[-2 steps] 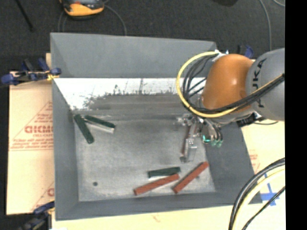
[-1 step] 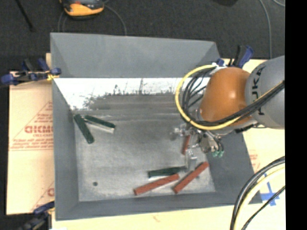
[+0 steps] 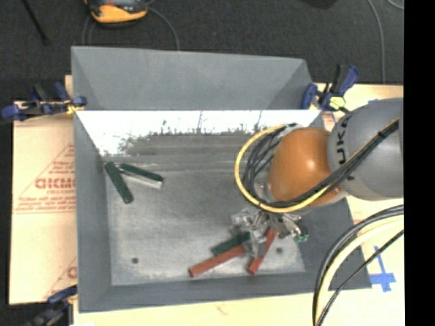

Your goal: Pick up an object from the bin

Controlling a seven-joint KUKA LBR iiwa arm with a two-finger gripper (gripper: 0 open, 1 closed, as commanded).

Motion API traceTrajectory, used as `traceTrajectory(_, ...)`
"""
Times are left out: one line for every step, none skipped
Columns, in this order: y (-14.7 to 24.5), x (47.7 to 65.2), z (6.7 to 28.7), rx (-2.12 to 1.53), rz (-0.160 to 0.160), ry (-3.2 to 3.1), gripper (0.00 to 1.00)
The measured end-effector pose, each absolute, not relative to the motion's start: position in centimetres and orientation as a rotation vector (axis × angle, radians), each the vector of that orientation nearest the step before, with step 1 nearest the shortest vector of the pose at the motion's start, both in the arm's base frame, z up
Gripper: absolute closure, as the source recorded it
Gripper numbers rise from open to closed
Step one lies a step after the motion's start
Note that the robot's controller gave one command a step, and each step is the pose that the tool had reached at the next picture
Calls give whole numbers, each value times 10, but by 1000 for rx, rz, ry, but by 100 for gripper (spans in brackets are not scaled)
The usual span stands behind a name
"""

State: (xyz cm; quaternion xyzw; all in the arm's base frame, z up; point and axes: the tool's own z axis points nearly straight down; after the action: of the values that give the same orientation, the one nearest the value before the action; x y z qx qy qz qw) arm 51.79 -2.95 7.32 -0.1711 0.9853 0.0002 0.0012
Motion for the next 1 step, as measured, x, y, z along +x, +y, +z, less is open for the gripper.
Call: traceTrajectory(-30, 518, 73, -538, 0, 3093, 100)
